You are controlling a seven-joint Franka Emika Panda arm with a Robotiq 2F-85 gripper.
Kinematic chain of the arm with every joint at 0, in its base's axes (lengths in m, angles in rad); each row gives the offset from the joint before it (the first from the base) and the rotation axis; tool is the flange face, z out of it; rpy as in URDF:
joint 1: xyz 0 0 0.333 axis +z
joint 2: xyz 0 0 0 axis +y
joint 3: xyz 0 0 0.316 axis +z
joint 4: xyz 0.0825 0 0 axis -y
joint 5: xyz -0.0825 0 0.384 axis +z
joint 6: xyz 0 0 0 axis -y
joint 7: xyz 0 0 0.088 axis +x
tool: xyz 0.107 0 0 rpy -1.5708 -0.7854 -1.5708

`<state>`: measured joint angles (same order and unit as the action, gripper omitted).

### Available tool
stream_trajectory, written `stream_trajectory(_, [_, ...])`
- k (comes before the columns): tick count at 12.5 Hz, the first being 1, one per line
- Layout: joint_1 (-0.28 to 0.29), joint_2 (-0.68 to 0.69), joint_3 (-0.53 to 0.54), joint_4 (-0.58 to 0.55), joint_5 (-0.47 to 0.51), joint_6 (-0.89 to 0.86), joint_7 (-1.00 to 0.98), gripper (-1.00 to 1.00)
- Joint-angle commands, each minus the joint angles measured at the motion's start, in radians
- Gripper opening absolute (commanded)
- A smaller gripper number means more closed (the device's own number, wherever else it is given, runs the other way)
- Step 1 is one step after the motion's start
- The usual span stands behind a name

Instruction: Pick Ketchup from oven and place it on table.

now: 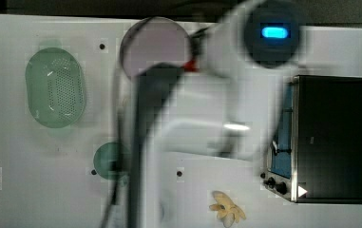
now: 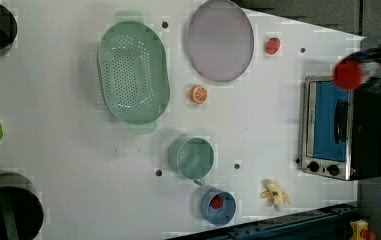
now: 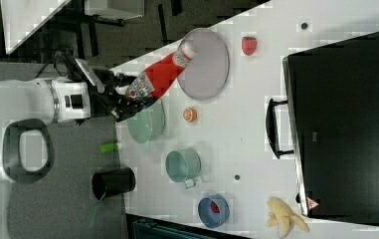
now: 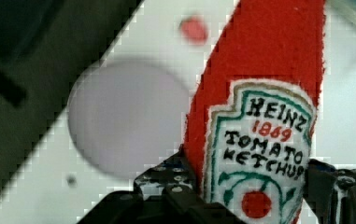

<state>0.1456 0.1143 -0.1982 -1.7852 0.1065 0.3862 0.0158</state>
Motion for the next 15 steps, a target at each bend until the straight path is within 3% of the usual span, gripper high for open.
stream_trajectory(1, [0.019, 0.031, 0.025, -0.13, -0.011, 0.028, 0.029, 0.23])
stream_trajectory(7, [0.012, 0.045, 0.01, -0.417, -0.036, 0.332, 0.029, 0.23])
stream_trajectory(13, [0.011, 0.187, -0.012, -0.49, -0.036, 0.518, 0.029, 0.26])
stream_trajectory(15, [0.011, 0.223, -0.013, -0.492, -0.036, 0.575, 0.029, 0.69])
